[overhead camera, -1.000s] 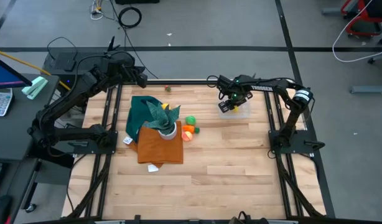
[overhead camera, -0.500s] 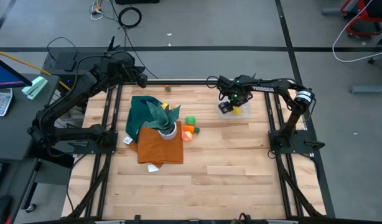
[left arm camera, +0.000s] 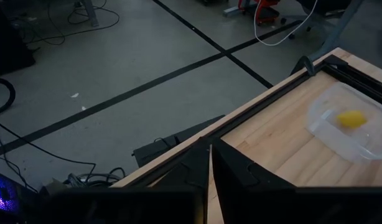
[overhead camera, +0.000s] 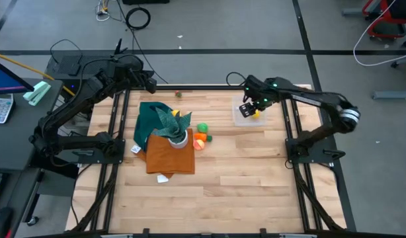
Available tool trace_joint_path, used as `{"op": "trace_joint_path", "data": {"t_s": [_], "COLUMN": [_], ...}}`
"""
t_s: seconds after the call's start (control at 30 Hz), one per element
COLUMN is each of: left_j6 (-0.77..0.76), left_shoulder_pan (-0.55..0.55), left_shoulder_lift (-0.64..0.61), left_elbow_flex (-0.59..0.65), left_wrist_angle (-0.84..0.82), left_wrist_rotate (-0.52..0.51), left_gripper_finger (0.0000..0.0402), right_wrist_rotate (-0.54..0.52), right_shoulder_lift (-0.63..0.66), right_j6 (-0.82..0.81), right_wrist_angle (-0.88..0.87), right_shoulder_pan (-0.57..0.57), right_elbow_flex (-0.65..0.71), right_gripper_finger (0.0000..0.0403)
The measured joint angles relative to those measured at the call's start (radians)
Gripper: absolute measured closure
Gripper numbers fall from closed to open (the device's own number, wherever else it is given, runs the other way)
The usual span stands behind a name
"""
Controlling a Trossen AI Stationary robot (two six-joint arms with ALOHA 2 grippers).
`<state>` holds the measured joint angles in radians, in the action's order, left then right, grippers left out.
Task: Pick and placing Produce into tupperware
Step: Put the strawberry into the transparent bin
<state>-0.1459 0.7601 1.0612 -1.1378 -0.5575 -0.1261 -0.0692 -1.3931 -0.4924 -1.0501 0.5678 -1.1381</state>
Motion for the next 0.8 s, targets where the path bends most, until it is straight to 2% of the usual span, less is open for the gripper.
{"op": "trace_joint_path", "data": {"t_s": [0.2, 0.37, 0.63, 0.8], "left_j6": [0.0, -0.001, 0.0, 0.001], "left_shoulder_pan": [0.0, 0.0, 0.0, 0.0], "left_shoulder_lift": [0.0, 0.0, 0.0, 0.0], "left_elbow_flex": [0.0, 0.0, 0.0, 0.0], "left_wrist_angle": [0.0, 0.0, -0.001, -0.023], "left_wrist_rotate": [0.0, 0.0, 0.0, 0.0], "left_gripper_finger": [0.0375, 0.0383, 0.0379, 0.0373], "right_wrist_rotate": [0.008, 0.003, -0.006, -0.013], "right_shoulder_lift": [0.161, 0.24, 0.259, 0.257], "right_j6": [-0.109, -0.218, -0.296, -0.342], "right_wrist_angle": [-0.036, -0.077, -0.089, -0.087], "right_shoulder_pan": [-0.133, -0.284, -0.52, -0.644], "right_elbow_flex": [0.0, 0.0, 0.001, 0.065], "right_gripper_finger": [0.0184, 0.0184, 0.0184, 0.0184]}}
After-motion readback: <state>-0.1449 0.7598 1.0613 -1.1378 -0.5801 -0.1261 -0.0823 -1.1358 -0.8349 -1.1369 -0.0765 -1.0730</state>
